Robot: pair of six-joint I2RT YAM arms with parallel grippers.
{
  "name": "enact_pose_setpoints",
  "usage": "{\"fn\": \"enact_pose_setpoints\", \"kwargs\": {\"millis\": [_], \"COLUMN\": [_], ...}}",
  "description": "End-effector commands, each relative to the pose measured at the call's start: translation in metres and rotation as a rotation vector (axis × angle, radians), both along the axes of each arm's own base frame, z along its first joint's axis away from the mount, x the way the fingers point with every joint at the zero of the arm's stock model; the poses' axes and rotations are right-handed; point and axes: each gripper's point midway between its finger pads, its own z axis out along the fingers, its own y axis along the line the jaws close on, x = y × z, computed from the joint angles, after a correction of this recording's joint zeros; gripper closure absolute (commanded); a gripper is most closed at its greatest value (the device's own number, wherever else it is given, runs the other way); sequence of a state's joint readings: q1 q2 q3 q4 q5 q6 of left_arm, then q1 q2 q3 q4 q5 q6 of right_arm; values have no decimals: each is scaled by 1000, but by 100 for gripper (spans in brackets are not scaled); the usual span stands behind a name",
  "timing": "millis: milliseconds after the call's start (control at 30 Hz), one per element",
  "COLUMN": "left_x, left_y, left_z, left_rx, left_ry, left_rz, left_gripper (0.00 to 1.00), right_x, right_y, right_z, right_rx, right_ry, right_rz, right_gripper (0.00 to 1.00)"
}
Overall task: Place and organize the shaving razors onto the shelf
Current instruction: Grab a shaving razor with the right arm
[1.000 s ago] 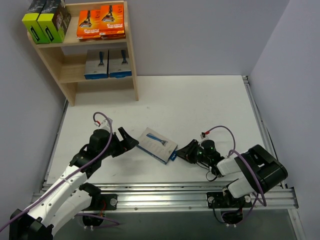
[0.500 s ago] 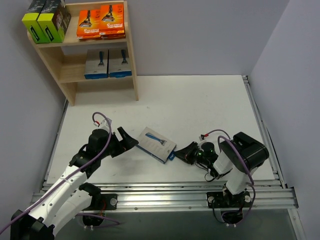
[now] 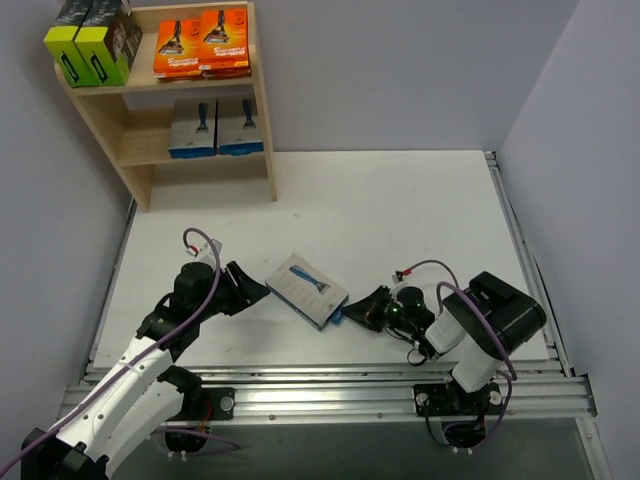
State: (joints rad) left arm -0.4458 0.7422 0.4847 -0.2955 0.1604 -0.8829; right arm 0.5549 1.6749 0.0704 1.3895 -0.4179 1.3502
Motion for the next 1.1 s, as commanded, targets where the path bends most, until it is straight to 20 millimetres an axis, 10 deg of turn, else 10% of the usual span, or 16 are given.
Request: {"fn": "enact_pose_setpoints", "kwargs": {"millis": [0, 467, 633, 1067], "left_x": [3, -19, -28, -51], "left_y": [-2, -15, -11, -1], "left_z": [9, 2, 4, -12], "left_rx": [-31, -251, -281, -401], "left_ry": [-34, 24, 47, 166], "left_rz": [0, 8, 35, 140], "left_gripper": [48, 34, 5, 6], "right_x": [9, 19, 18, 21], "right_y": [26, 81, 98, 134], "right_z": [37, 98, 100, 127], "right_rx": [18, -29, 5, 102], "right_ry": [-146, -254, -249, -277], "right_rz": [42, 73, 69, 42], "right_gripper": [100, 100, 100, 100]}}
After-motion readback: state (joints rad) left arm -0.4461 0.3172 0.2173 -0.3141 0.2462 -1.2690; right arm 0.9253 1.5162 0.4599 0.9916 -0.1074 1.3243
